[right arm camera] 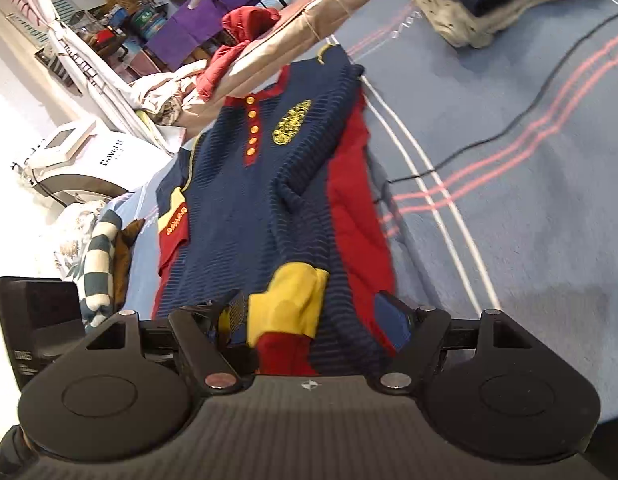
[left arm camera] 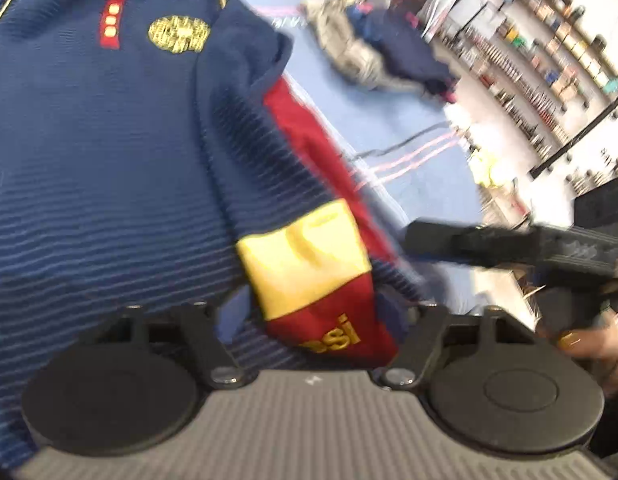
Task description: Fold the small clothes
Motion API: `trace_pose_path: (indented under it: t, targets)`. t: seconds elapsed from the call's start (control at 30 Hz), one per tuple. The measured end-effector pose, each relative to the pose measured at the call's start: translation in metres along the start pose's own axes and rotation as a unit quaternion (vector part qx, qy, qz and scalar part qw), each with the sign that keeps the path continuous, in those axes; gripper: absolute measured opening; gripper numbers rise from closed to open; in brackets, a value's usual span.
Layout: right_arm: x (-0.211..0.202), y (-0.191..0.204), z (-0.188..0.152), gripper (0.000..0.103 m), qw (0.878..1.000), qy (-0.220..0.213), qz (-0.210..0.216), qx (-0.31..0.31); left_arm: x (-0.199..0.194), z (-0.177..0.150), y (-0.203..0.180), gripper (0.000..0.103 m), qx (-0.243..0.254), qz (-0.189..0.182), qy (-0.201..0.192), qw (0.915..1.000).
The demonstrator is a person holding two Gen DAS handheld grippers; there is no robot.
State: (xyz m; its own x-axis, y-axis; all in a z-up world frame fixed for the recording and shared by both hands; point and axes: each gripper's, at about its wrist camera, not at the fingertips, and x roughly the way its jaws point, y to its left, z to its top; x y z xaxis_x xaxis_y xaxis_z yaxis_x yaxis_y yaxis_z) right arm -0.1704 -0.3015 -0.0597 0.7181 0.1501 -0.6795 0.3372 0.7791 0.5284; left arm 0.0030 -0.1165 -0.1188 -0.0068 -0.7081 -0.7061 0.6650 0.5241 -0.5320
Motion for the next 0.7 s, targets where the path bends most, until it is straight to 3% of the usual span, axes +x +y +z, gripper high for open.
trace_pose_path:
  t: [0.1,0.23,0.27,0.37,0.47,0.6,0.67,0.7]
  targets:
    - [-0.005,-0.004,-0.002,0.103,1.000,0.001,-0.002,-0.002,0.006,-0.006,0.013,0.048,-0.055,-0.042,-0.002,0.9976]
    - [-0.002,-0.007,0.000,0.103,1.000,0.001,-0.002,0.002,0.010,-0.008,0.017,0.011,-0.081,-0.041,-0.004,0.9958]
    - [-0.002,-0.006,0.000,0.103,1.000,-0.001,-0.003,0.000,0.006,-0.005,0.015,0.009,-0.078,-0.040,-0.008,0.9961]
    - [-0.001,0.000,0.002,0.103,1.000,0.004,-0.009,-0.024,-0.031,0.010,0.012,0.008,-0.053,-0.029,-0.039,0.9974]
    - [0.003,0.007,0.006,0.103,0.998,0.009,-0.035,-0.049,-0.083,0.023,0.011,0.008,0.005,0.030,-0.062,0.9976]
    - [0.013,0.015,0.013,0.103,0.997,0.006,-0.021,-0.071,-0.120,0.024,0.030,0.008,0.017,0.095,-0.037,0.9947]
    - [0.018,0.020,0.019,0.103,0.996,-0.002,-0.017,-0.084,-0.118,0.017,0.042,0.018,0.014,0.121,-0.012,0.9925]
    - [0.021,0.024,0.021,0.103,0.996,-0.006,-0.012,-0.092,-0.116,0.014,0.050,0.043,0.000,0.128,0.003,0.9917]
